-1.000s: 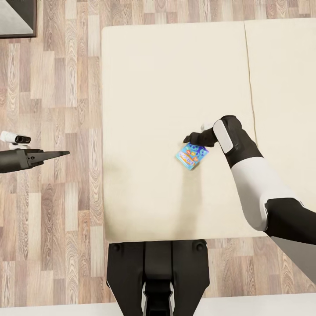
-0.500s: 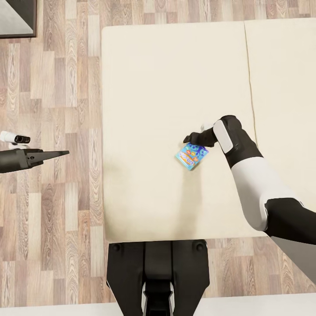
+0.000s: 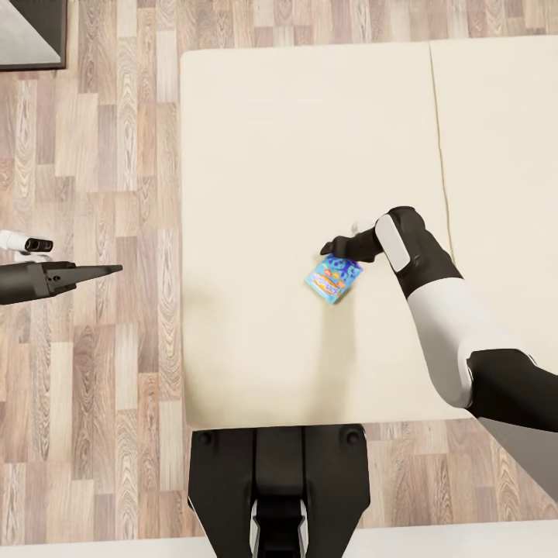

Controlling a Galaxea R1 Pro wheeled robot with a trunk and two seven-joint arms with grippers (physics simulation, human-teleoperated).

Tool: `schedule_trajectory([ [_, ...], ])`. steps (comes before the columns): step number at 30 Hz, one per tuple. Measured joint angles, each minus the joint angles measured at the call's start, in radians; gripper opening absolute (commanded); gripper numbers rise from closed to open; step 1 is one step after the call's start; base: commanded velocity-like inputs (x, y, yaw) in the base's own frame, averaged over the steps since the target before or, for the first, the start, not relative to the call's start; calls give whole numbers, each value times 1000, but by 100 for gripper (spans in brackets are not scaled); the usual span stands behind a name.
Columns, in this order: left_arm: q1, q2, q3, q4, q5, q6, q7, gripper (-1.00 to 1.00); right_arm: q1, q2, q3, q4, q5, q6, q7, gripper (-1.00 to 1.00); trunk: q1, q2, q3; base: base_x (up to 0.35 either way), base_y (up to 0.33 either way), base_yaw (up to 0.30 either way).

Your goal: Put all the toys in the child's room - the three board games (two on the bed and one on the table), the two jigsaw puzzles on the table, and the tennis ball on the table - inside the toy box on the table in the child's room.

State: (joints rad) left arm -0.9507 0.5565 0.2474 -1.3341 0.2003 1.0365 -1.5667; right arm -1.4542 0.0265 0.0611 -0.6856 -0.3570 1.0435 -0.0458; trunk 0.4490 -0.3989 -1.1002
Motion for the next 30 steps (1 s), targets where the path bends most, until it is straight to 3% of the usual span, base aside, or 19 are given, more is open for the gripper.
schedule_trajectory([
  [11, 0, 0, -1, 0, 0, 0, 0, 100, 1, 1, 0, 31, -15, -1, 2, 100, 0, 0, 8, 0, 0, 0],
  [18, 0, 0, -1, 0, 0, 0, 0, 100, 1, 15, 2, 29, 10, 1, 1, 100, 0, 0, 9, 0, 0, 0],
  [30, 0, 0, 0, 0, 0, 0, 0, 100, 1, 24, 1, 64, -7, 0, 8, 100, 0, 0, 17, 0, 0, 0],
])
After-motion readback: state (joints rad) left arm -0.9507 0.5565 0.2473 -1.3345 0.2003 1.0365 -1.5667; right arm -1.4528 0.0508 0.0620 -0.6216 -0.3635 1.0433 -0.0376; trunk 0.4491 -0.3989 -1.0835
